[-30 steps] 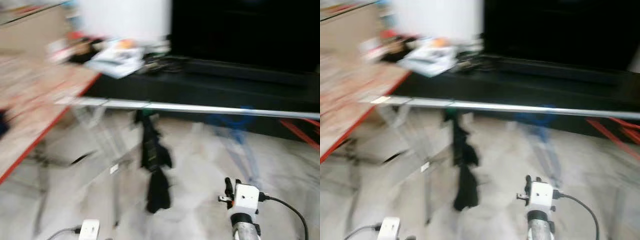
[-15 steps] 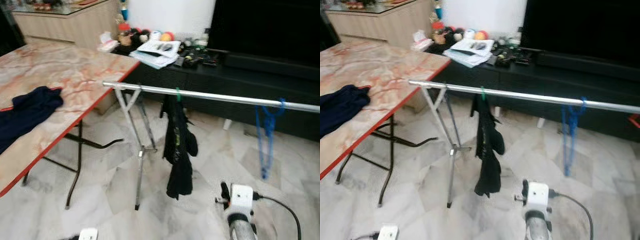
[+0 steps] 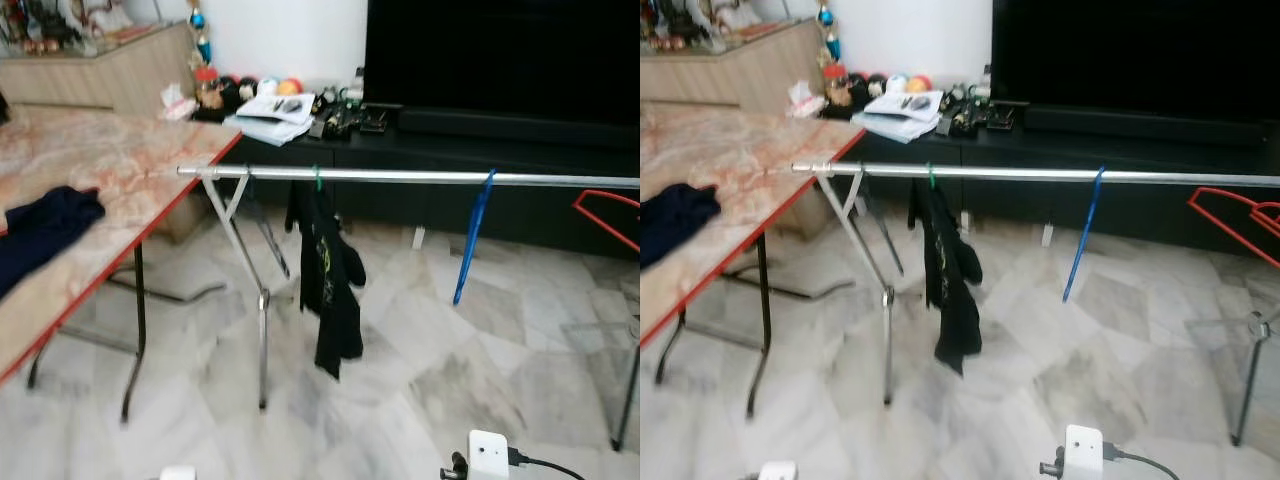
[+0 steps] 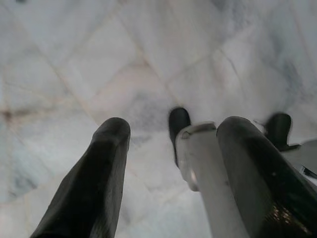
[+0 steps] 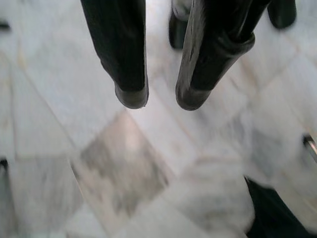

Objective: Hang hanger

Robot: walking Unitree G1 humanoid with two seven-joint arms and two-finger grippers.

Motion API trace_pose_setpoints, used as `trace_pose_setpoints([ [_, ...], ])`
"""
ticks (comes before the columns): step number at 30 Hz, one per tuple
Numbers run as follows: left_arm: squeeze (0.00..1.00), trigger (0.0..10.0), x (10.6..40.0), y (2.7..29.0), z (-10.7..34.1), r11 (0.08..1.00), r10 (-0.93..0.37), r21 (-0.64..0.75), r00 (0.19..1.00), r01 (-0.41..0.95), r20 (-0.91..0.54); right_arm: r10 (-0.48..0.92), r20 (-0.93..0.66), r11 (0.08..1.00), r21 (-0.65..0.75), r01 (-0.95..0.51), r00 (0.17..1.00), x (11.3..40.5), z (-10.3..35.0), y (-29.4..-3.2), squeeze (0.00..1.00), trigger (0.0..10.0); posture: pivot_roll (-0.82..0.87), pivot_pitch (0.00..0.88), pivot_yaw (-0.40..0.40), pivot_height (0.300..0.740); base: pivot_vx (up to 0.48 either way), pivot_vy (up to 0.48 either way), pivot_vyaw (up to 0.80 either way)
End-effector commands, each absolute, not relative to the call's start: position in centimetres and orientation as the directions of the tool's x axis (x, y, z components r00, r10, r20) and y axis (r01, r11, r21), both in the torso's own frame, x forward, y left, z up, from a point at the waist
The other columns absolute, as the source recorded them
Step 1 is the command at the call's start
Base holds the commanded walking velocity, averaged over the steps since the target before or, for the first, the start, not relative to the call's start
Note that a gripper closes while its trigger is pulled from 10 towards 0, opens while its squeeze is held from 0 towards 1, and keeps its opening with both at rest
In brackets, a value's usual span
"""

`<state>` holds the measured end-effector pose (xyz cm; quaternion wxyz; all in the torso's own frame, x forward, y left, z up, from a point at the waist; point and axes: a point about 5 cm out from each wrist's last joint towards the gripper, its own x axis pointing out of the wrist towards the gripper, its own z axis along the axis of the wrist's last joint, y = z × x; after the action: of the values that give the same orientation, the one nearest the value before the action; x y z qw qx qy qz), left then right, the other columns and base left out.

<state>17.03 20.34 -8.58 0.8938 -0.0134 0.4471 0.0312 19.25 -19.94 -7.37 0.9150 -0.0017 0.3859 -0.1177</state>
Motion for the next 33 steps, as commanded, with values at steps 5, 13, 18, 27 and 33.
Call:
trace_pose_setpoints([
  [5,0.0,10.0,16.7,20.4,-8.7,0.997,0.052,0.007,0.584,-0.079,-0.81,-0.187,-0.763,0.978,-0.083,0.193,0.619,17.5,-8.4,-19.3,0.0,10.0,-0.03,0.065,0.03,0.74,0.0,0.0,-0.66],
  [13,0.0,10.0,16.5,20.2,-8.9,0.997,0.045,0.005,0.566,-0.071,-0.823,-0.187,-0.8,0.981,-0.121,0.153,0.571,15.9,-9.1,-20.1,0.0,10.0,-0.05,0.058,0.035,0.74,0.0,0.0,-0.77],
  [18,0.0,10.0,16.5,20.4,-8.9,0.998,0.049,0.018,0.56,-0.061,-0.827,-0.2,-0.807,0.978,-0.126,0.168,0.555,15.5,-9.0,-21.5,0.0,10.0,-0.05,0.052,0.039,0.74,0.0,0.0,-0.76],
  [27,0.0,10.0,16.5,20.5,-8.9,0.997,0.062,0.031,0.565,-0.064,-0.823,-0.18,-0.825,0.982,-0.119,0.147,0.536,14.9,-9.5,-20.5,0.0,10.0,-0.05,0.033,0.046,0.74,0.0,-0.262,-0.76],
  [33,0.0,10.0,16.5,20.6,-8.9,0.998,0.058,0.035,0.563,-0.05,-0.825,-0.171,-0.831,0.984,-0.119,0.132,0.529,14.8,-9.6,-20.0,0.0,10.0,-0.05,0.024,0.05,0.74,0.0,0.0,-0.76],
])
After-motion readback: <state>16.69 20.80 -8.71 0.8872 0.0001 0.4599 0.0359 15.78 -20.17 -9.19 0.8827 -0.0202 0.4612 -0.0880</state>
